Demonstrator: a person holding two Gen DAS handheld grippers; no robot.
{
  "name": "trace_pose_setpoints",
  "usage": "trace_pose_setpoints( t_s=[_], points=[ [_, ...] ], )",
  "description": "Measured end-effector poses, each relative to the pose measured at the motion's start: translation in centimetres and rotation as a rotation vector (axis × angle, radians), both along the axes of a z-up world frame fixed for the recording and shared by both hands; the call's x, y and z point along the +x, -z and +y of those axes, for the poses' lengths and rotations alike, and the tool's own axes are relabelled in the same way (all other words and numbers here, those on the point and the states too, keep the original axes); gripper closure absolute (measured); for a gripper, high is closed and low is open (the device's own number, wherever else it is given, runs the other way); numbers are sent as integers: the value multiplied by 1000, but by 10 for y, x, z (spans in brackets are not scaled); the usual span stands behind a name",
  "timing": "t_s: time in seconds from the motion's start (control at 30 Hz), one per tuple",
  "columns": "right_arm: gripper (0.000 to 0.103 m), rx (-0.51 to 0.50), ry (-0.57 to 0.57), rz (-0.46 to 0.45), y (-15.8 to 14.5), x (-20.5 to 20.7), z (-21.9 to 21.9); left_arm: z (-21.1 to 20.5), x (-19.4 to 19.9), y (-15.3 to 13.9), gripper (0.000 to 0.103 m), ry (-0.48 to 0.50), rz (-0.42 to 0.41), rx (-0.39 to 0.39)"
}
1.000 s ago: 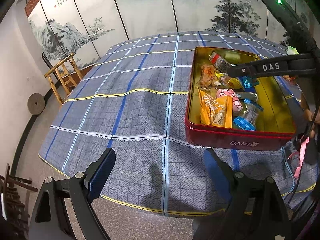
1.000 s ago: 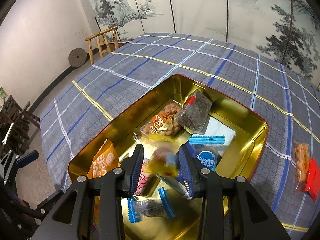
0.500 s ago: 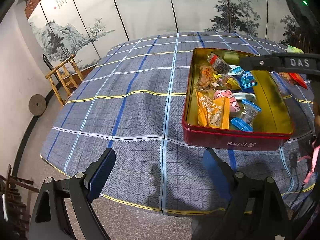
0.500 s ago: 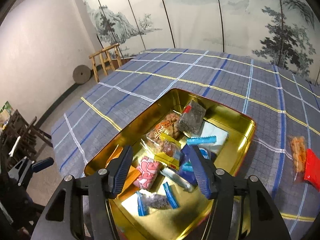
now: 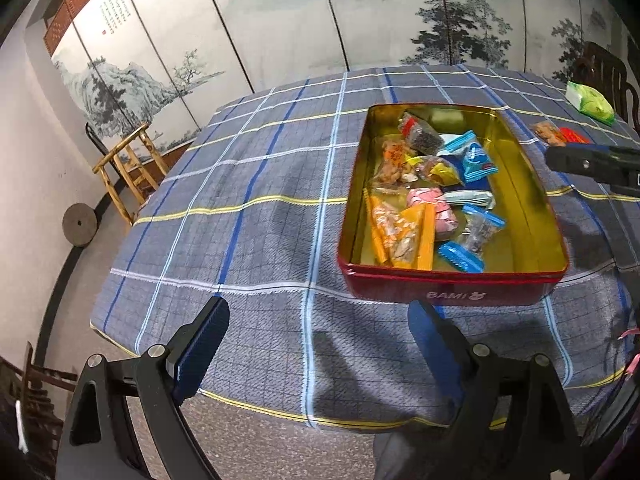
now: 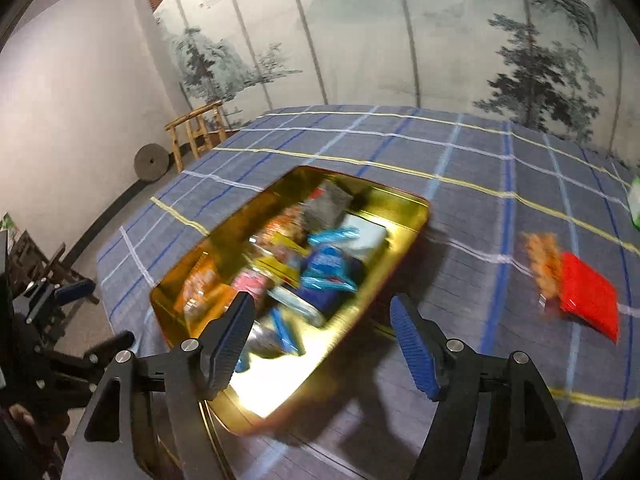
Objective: Organize snacks
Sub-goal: 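Withdraw the right tool from the tin and turn toward the red packet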
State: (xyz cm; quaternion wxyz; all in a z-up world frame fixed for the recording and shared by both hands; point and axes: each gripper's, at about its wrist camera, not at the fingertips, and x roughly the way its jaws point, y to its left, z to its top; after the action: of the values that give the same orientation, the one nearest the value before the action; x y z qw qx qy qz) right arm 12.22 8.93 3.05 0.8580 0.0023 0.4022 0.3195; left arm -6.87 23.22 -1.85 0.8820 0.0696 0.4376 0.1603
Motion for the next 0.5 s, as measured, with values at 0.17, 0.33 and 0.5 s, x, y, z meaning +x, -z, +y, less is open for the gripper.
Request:
trace_pose_setpoints(
  t_s=[0.17, 0.33, 0.5],
  points=[
    [31, 17, 92, 26, 12, 2, -53, -17, 6, -6, 11, 29, -2, 31],
    [27, 26, 212, 51, 23, 9, -115, -37, 14, -11, 11, 60, 2, 55],
    [21, -24, 318, 43, 32, 15, -171, -63, 27, -15, 11, 105, 13, 79]
  ],
)
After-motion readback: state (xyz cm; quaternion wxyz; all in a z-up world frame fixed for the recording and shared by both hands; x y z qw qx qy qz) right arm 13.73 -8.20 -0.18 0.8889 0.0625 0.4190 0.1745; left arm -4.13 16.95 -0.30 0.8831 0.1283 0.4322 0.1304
